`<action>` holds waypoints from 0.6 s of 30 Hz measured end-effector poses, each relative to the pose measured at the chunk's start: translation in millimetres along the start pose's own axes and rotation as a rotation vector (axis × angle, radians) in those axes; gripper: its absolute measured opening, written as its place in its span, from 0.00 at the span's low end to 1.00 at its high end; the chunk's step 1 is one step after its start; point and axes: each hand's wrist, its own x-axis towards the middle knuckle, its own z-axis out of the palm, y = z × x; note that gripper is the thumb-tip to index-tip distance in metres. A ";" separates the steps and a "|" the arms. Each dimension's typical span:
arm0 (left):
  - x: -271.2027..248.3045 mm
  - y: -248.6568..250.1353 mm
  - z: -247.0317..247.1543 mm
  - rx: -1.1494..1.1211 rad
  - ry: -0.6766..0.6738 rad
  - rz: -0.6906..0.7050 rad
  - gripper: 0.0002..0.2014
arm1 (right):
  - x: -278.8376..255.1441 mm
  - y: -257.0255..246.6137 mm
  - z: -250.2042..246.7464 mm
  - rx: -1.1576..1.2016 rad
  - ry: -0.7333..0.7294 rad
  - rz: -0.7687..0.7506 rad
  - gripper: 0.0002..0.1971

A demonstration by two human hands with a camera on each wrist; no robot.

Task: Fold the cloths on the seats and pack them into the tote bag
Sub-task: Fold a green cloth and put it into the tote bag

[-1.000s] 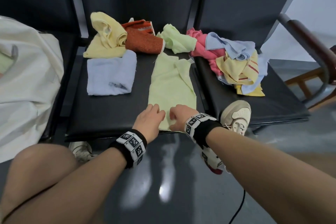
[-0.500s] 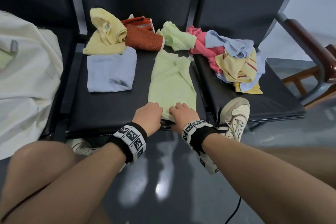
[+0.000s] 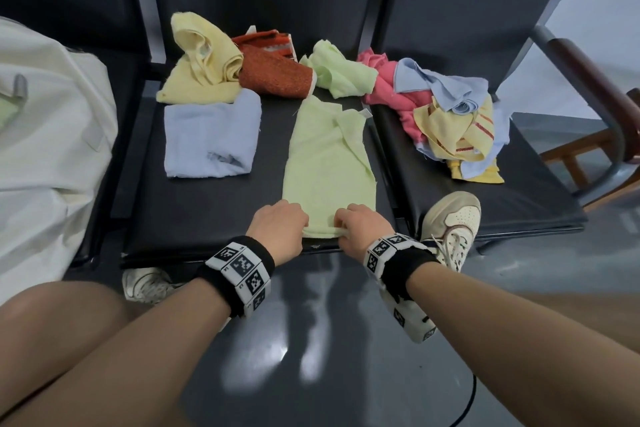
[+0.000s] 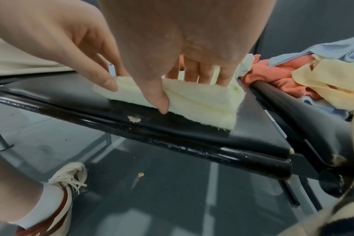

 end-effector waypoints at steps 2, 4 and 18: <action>1.4 1.9 1.3 0.002 -0.008 -0.009 0.15 | 0.2 3.6 -2.1 0.036 -0.023 -0.006 0.12; 2.6 2.4 2.7 0.001 -0.022 -0.021 0.16 | 1.0 6.7 -4.8 0.048 -0.048 -0.016 0.14; 15.2 -1.2 5.8 -0.170 0.070 -0.132 0.10 | 8.1 1.0 -12.1 0.205 0.013 0.190 0.04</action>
